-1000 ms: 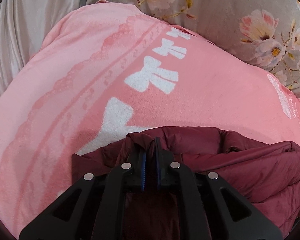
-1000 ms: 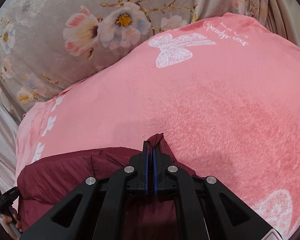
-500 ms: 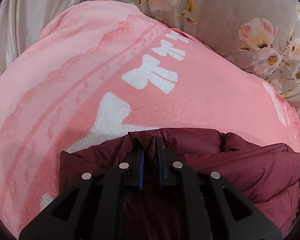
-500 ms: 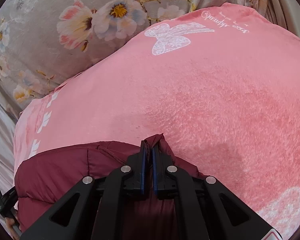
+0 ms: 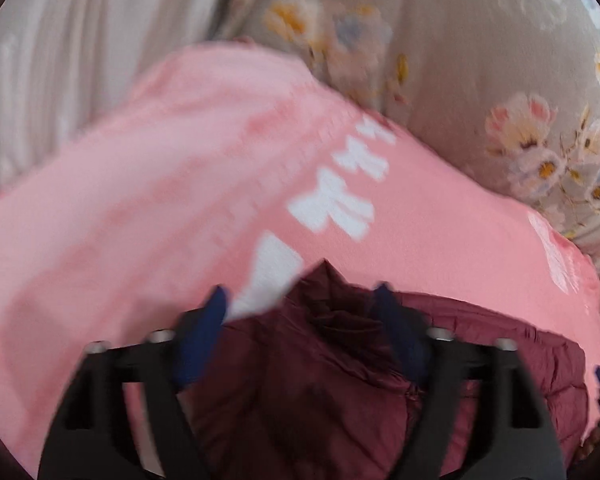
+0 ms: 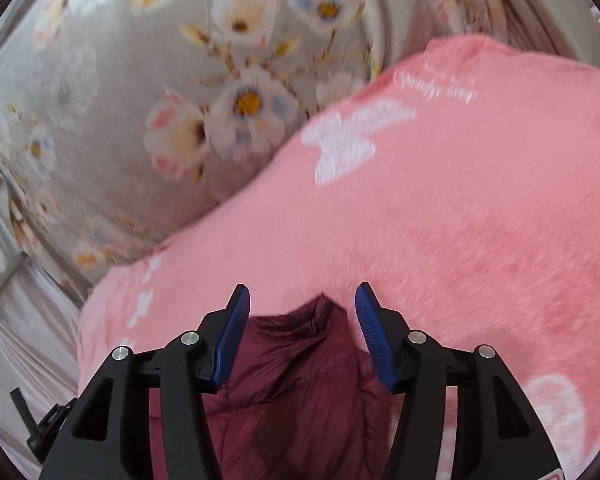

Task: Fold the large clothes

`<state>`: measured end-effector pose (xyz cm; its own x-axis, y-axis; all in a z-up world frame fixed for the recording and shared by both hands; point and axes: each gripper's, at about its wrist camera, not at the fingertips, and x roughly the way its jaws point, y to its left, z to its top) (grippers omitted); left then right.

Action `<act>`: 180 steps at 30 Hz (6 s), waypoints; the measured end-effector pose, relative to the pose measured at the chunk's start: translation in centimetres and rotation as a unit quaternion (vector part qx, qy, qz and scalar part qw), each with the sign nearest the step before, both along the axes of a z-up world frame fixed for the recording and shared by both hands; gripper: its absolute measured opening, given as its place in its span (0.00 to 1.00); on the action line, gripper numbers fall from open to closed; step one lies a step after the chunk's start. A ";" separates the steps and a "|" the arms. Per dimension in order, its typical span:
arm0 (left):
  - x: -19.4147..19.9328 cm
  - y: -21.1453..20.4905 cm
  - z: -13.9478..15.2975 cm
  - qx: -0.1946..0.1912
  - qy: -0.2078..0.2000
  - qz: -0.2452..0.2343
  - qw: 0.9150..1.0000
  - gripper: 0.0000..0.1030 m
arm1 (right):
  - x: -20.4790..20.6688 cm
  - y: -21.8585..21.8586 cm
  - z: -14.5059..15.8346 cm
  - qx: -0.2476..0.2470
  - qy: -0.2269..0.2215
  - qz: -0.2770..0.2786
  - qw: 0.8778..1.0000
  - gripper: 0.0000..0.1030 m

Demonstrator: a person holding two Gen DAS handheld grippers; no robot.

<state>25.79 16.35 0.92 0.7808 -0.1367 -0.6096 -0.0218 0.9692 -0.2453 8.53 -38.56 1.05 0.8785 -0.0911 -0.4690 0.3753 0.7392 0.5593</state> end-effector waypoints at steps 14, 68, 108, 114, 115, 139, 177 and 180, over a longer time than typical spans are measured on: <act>-2.8 -13.1 1.7 0.067 0.081 -0.205 0.973 0.75 | 7.4 17.7 2.3 -0.144 0.123 0.223 0.956 0.40; 2.3 -17.8 -4.9 0.160 0.082 -0.145 0.973 0.87 | 14.5 20.2 -3.8 -0.205 0.188 0.215 0.936 0.33; -11.7 0.8 -4.1 -0.042 0.158 0.005 0.987 0.87 | 2.1 28.3 -3.3 -0.206 0.164 0.236 0.935 0.38; -12.5 -0.6 -2.5 -0.055 0.152 -0.017 0.987 0.33 | 2.0 28.1 -3.2 -0.194 0.158 0.238 0.938 0.37; -12.8 -0.8 -1.9 -0.049 0.145 -0.021 0.988 0.21 | 1.7 28.0 -3.0 -0.189 0.157 0.236 0.940 0.37; -20.3 -14.2 14.0 -0.042 -0.032 -0.241 0.969 0.12 | -4.9 24.9 -3.1 -0.002 0.150 0.281 0.948 0.02; -20.1 -27.5 10.9 -0.128 0.083 -0.327 0.932 0.60 | -17.4 6.5 3.4 -0.082 0.146 0.068 0.984 0.09; -18.1 -23.5 13.1 -0.135 0.055 -0.272 0.951 0.68 | -15.2 5.9 6.3 -0.080 0.112 0.072 0.988 0.13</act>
<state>7.66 -7.12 14.05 0.4834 -0.6652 -0.5691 0.4251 0.7467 -0.5116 -6.71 -32.65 7.35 0.7636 -0.0611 -0.6428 0.3604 0.8663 0.3459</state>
